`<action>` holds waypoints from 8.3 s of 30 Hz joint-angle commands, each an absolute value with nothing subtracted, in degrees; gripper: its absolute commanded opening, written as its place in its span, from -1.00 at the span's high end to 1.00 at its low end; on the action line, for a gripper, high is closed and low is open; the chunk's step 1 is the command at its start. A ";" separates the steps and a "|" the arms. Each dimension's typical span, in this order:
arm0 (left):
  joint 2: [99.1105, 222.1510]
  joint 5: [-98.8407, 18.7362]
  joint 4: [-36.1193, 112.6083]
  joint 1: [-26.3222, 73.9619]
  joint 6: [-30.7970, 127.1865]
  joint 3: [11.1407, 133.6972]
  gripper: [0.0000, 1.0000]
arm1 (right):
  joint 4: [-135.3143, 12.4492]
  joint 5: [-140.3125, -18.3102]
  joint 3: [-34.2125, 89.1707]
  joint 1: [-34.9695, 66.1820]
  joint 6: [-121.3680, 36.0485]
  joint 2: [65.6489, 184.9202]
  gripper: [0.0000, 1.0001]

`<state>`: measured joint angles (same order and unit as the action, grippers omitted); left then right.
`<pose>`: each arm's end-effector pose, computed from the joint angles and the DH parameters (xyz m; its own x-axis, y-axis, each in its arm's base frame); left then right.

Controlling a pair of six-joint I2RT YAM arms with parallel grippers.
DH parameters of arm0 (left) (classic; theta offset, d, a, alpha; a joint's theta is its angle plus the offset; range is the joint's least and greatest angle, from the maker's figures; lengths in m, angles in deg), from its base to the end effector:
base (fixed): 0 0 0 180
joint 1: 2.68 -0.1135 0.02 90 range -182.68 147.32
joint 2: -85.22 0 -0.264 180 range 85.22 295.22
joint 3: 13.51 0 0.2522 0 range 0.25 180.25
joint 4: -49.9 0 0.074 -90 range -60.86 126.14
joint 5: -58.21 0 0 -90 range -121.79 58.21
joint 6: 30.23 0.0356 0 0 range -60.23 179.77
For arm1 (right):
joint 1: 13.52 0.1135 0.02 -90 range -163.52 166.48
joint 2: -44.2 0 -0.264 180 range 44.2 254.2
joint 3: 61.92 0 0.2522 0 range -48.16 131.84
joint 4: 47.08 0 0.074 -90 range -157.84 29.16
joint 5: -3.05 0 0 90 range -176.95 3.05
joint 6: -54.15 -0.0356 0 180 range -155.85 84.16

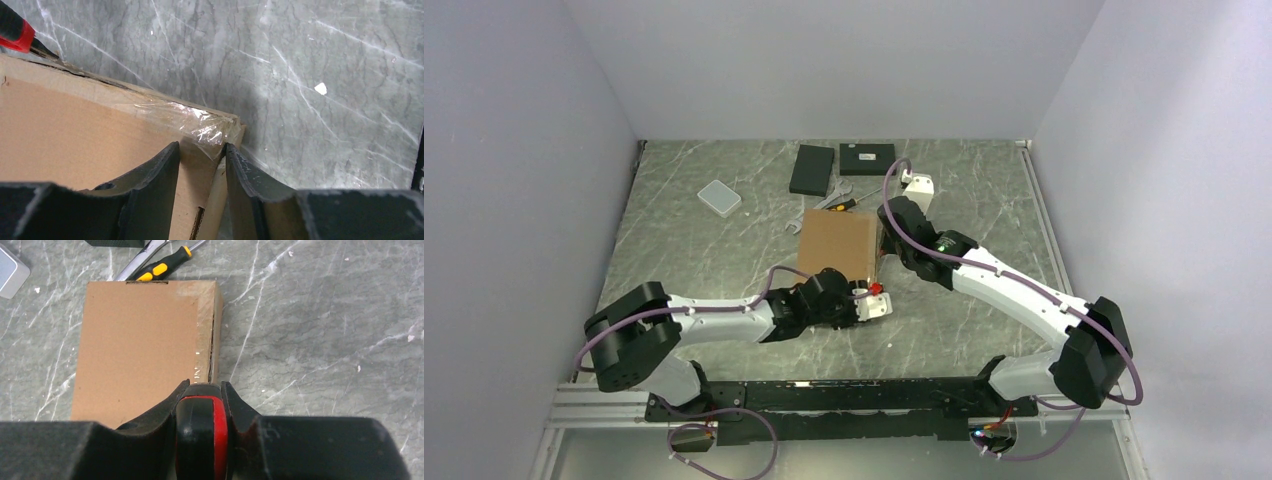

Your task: Unpack the express box

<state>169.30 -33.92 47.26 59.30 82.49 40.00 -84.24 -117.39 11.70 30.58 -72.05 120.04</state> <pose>0.1405 -0.2669 0.1878 0.1090 0.6167 -0.7796 0.9266 0.2210 0.3044 0.2196 0.1877 0.2933 -0.5559 0.1703 -0.8136 0.0119 0.9803 0.1971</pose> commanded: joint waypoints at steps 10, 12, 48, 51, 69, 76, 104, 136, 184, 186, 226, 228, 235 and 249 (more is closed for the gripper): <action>170.85 -31.96 51.50 59.21 80.30 41.17 0.24 | -81.24 -120.16 14.68 30.73 -70.91 121.27 1.00; 170.75 -31.90 51.61 59.20 80.28 41.12 0.25 | -80.77 -119.82 14.60 30.78 -70.78 121.68 1.00; 165.62 -27.90 47.13 59.28 69.90 42.13 -0.10 | -88.43 -122.50 11.78 37.47 -75.22 119.26 1.00; 158.45 -30.58 43.53 59.28 61.43 41.27 -0.32 | -88.68 -122.76 11.58 37.47 -74.60 119.18 1.00; 152.11 -39.59 30.65 43.33 36.80 41.78 -0.11 | -85.95 -117.85 9.79 36.04 -71.11 118.30 1.00; 155.45 -28.31 50.62 56.46 67.96 36.39 -0.11 | -89.24 -116.89 11.95 36.05 -71.26 119.02 1.00; 169.46 -22.80 68.49 57.26 66.16 31.10 -0.14 | -93.87 -116.95 13.61 36.14 -72.29 119.31 1.00; 178.81 -18.24 83.82 57.26 60.13 26.46 0.17 | -101.32 -116.62 9.10 41.19 -78.69 114.51 1.00; 164.42 -26.73 63.90 57.27 53.88 27.51 -0.23 | -107.91 -150.94 21.78 52.12 -76.99 108.74 1.00; 159.91 -29.30 59.49 57.26 52.04 28.51 -0.28 | -104.10 -149.33 21.66 45.88 -68.85 108.65 1.00; 119.39 -31.90 16.87 54.30 38.75 39.50 -0.72 | -118.93 -125.76 46.25 3.45 -38.59 168.84 1.00; 117.64 -30.61 15.33 54.30 38.53 39.66 -0.72 | -117.01 -123.45 45.83 3.44 -34.81 169.78 1.00; 113.28 -27.34 11.21 54.29 38.49 40.70 -0.74 | -110.71 -114.62 46.72 2.83 -28.83 172.65 1.00; 114.71 -16.93 4.68 54.36 36.40 43.85 -0.86 | -112.37 -111.43 52.32 3.48 -32.89 169.65 -0.01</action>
